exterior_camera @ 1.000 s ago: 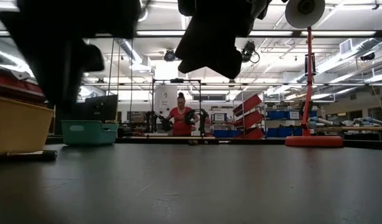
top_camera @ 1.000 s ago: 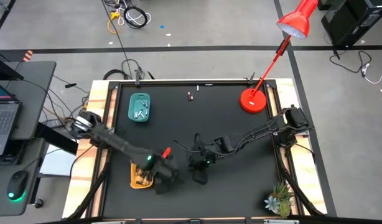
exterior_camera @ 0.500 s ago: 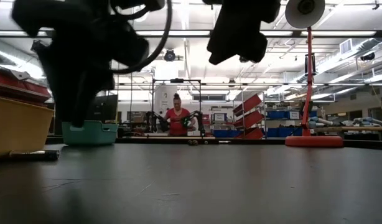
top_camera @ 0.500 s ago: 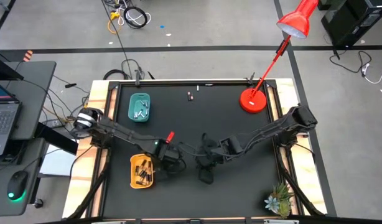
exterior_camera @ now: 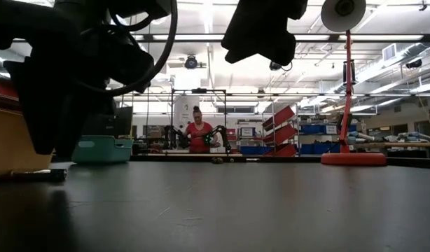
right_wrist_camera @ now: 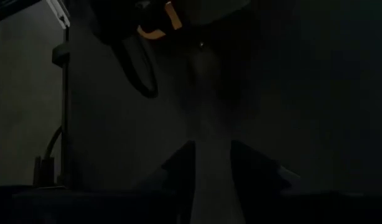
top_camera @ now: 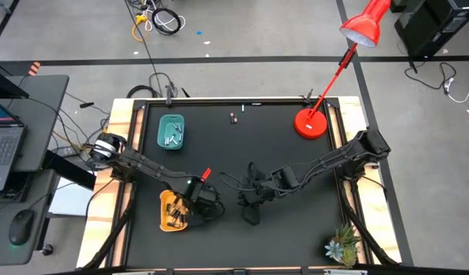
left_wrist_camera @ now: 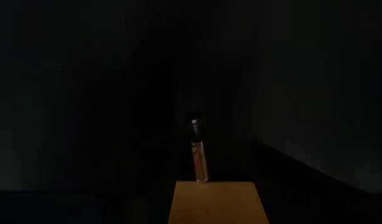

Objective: Sort batteries
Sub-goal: Put the white battery into the blue bin

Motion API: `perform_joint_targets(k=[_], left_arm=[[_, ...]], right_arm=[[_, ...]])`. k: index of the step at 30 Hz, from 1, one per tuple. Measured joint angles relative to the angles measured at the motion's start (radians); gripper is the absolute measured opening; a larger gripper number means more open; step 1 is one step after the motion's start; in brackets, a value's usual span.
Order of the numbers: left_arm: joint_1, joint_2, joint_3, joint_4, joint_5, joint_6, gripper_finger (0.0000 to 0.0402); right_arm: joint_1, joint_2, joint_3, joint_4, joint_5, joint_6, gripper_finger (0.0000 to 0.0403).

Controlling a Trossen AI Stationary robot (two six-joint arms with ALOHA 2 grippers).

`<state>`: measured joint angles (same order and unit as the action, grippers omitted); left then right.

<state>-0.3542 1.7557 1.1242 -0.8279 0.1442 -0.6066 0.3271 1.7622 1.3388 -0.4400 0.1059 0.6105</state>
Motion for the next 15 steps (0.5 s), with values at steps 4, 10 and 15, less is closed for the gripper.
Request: perform_joint_targets(k=[4,10,15], left_arm=[[0.0,0.0,-0.026,0.024,0.007,-0.001,0.0203],[0.0,0.001,-0.043,0.037,-0.021,0.0,0.0202],[-0.001,0.008,-0.055,0.05,-0.027,0.029,0.0202]], right_arm=[[0.0,0.0,0.0,0.004,0.0,0.0,0.0109],[0.0,0.0,0.0,0.005,0.0,0.014,0.0109],[0.0,0.0,0.0,0.015,-0.001,0.015,0.0109]])
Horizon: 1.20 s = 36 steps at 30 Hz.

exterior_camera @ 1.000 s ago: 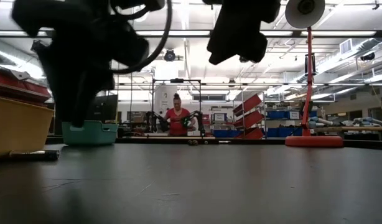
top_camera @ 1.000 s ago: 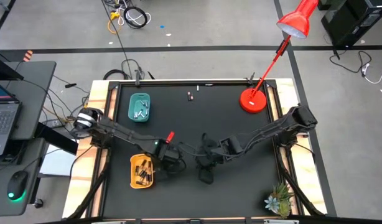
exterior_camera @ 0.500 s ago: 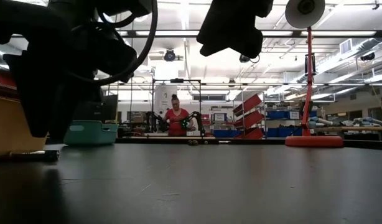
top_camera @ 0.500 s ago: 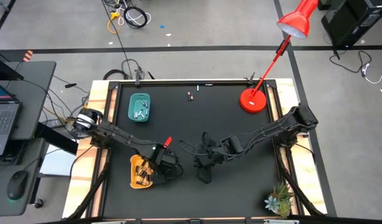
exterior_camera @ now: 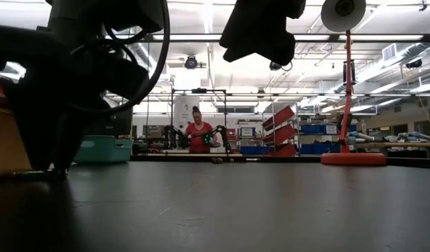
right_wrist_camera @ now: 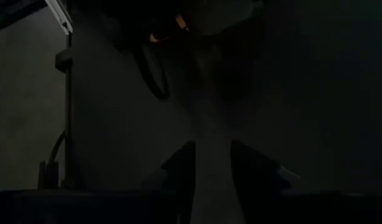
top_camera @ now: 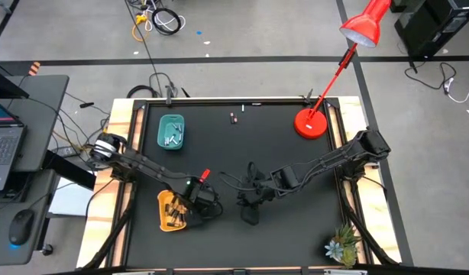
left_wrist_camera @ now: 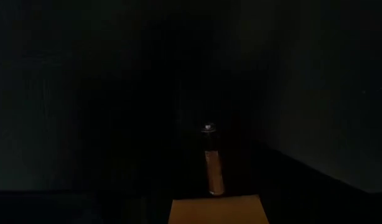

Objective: Sort batteries
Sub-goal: Put the white battery into the blue bin

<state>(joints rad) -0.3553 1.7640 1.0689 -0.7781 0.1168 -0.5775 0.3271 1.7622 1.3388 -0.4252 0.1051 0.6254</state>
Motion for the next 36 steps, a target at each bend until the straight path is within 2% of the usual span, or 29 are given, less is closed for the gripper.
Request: perform_joint_targets(k=[9,12,15,19,21,32,36], left_arm=[[-0.001,0.05,0.004,-0.004,-0.037,0.078,0.0202],[-0.002,0.051,0.002,-0.003,-0.058,0.11,0.0188],[-0.002,0.051,0.001,-0.005,-0.08,0.132,0.0143],[0.0,0.052,0.0,-0.01,-0.098,0.141,0.0048],[0.0,0.052,0.001,-0.008,-0.098,0.147,0.002],[0.0,0.06,0.058,-0.079,-0.102,0.182,0.0018],[0.004,0.055,0.094,-0.1,-0.127,0.188,0.0001]], right_arm=[[-0.011,0.0,0.0,0.027,0.0,0.0,0.0109],[-0.013,0.0,0.0,0.028,-0.001,0.0,0.0109],[-0.018,0.001,0.0,0.028,-0.001,-0.002,0.0109],[-0.028,0.001,0.0,0.028,-0.001,-0.005,0.0109],[-0.031,0.001,0.0,0.027,-0.001,-0.006,0.011],[-0.038,0.001,0.0,0.027,-0.002,-0.018,0.011],[-0.038,0.001,0.0,0.026,-0.003,-0.015,0.011]])
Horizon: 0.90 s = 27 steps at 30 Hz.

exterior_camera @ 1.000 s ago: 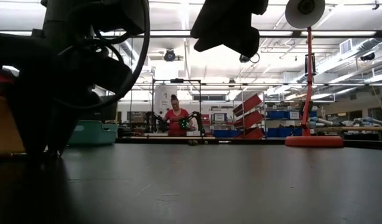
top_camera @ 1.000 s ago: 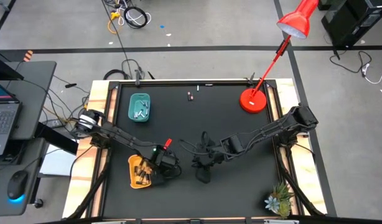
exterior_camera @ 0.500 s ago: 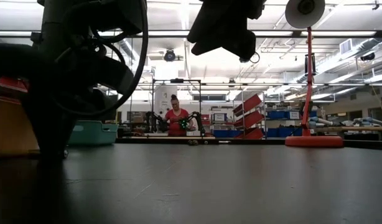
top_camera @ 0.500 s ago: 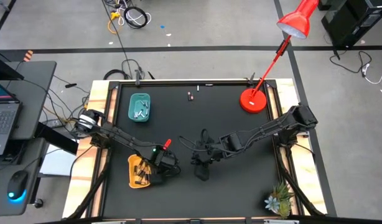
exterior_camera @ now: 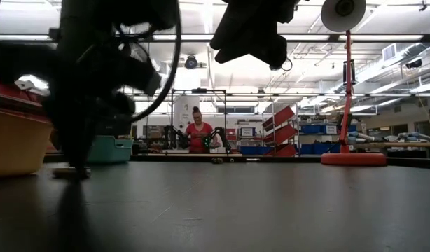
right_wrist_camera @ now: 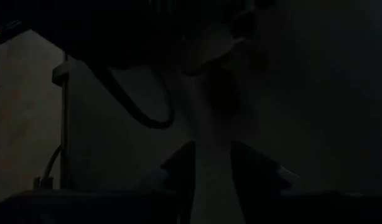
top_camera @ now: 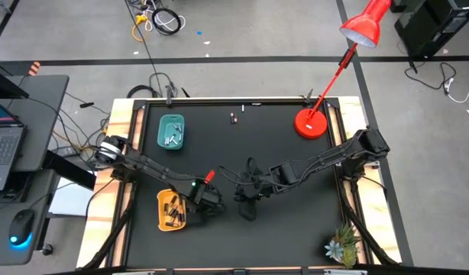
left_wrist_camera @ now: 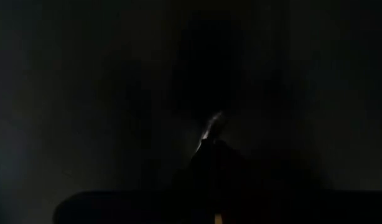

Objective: Sort batteries
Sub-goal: Put the white battery into the blue bin

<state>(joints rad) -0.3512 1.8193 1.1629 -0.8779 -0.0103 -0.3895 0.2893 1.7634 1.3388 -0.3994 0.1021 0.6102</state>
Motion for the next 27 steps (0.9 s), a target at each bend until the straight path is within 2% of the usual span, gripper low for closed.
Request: perform_joint_targets(k=[13,15,20,27], left_arm=[[0.038,-0.039,0.023,-0.064,0.0,0.026,0.0001],[0.039,-0.039,0.023,-0.079,0.0,0.074,0.0007],[0.001,-0.04,0.023,-0.149,-0.038,0.312,0.0069],[-0.023,-0.041,0.024,-0.126,-0.205,0.515,0.0188]], right_arm=[[0.017,0.0,0.0,-0.01,-0.011,0.03,0.0109],[0.025,-0.001,0.0,-0.024,-0.011,0.034,0.0109],[0.045,-0.016,0.0,-0.051,0.01,0.035,0.0109],[0.05,-0.021,0.0,-0.068,0.034,0.053,0.0109]])
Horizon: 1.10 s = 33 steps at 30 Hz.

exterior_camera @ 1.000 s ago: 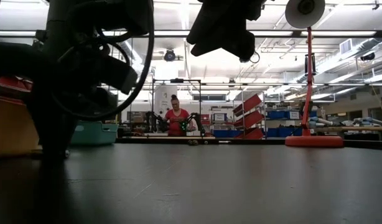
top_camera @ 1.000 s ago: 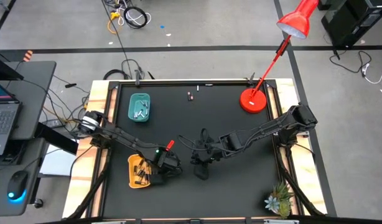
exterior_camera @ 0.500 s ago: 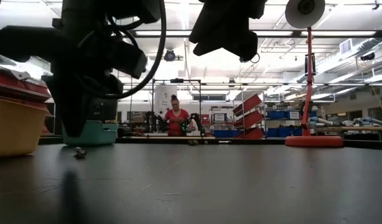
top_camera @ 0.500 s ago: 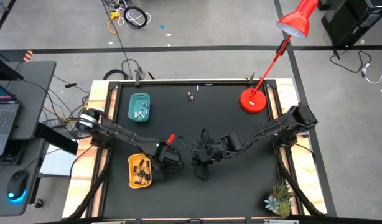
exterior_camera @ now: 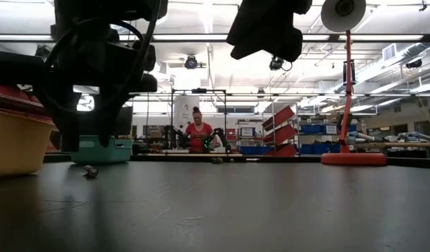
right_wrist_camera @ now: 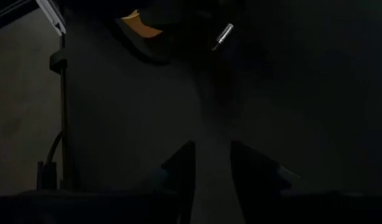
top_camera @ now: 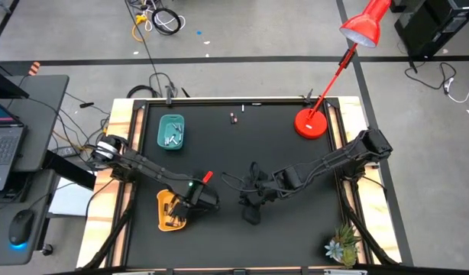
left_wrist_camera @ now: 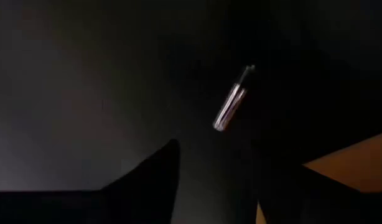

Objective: Sort batteries
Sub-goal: Put the white battery into the blue bin

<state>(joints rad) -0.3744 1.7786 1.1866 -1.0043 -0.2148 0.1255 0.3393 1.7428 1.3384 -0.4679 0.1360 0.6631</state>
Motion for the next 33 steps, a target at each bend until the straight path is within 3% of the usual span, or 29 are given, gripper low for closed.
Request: perform_joint_targets(k=[4,12,20,25,28,31,33], left_arm=[[0.005,0.0,0.0,0.028,0.034,0.035,0.0208],[0.013,-0.001,0.0,0.103,0.056,0.124,0.0183],[0.049,0.036,-0.013,0.139,0.156,0.143,0.0181],[0.047,0.081,-0.026,0.152,0.136,0.21,0.0175],[0.046,0.109,-0.025,0.162,0.132,0.249,0.0136],[0.044,0.119,-0.026,0.175,0.116,0.263,0.0052],[0.045,0.119,-0.026,0.188,0.119,0.256,0.0022]], right_arm=[[0.0,0.0,0.0,0.0,0.004,0.001,0.0109],[-0.008,0.0,0.0,0.004,0.004,0.001,0.0109],[-0.026,-0.002,0.0,0.02,0.005,-0.008,0.0109],[-0.026,-0.002,0.0,0.018,0.005,-0.011,0.0109],[-0.026,-0.002,0.0,0.015,0.005,-0.011,0.0109],[-0.026,-0.002,0.0,-0.005,0.005,-0.011,0.0109],[-0.026,-0.002,0.0,-0.023,0.005,-0.011,0.0109]])
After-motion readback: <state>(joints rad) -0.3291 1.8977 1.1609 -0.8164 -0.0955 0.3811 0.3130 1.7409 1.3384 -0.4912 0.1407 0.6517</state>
